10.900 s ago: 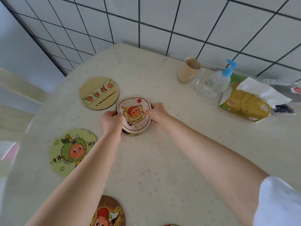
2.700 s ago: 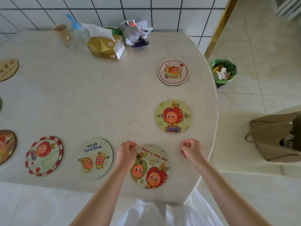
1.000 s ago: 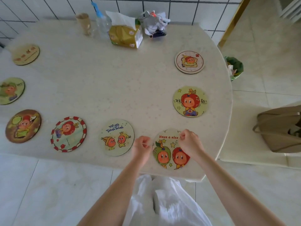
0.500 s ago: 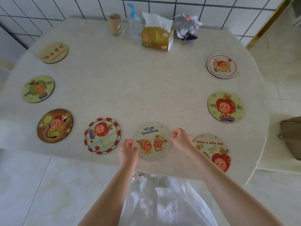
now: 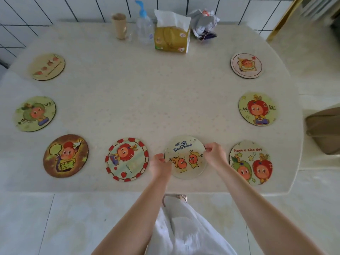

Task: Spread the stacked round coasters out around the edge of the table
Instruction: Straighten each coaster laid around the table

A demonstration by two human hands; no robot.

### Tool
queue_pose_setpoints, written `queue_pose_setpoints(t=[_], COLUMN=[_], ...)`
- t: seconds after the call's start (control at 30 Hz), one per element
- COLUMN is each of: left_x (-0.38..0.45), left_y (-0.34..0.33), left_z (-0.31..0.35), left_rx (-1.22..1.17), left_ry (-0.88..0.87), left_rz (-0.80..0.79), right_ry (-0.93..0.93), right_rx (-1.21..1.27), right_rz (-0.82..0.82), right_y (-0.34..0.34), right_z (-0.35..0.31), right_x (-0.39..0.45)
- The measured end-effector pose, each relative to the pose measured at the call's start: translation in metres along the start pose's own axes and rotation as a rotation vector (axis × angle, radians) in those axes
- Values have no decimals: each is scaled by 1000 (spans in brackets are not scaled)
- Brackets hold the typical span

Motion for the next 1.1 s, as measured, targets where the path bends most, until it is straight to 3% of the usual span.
queue_pose_setpoints(t=[0.43, 0.63, 0.9, 1.1], left_x=[-2, -3, -9, -6], left_y=[-10, -8, -10, -3], left_z=[14, 10, 11, 5], left_rx=[93, 89, 248, 350], left_ry=[-95, -141, -308, -323], left_rz=[42, -7, -18, -27], right_ry=[-139, 21, 31, 109], right_rx=[260, 135, 71, -124], right_rz=[-24, 12, 34, 74], right_y=[1, 6, 3, 3], right_z=[47, 46, 57, 33], right_x=[-14, -17, -21, -26])
Point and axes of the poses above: each hand's wrist, its own x-axis towards the middle knuckle, its own y-axis out of the back of the hand, z = x × y, the point moved 6 cm from there along x, towards the middle knuckle
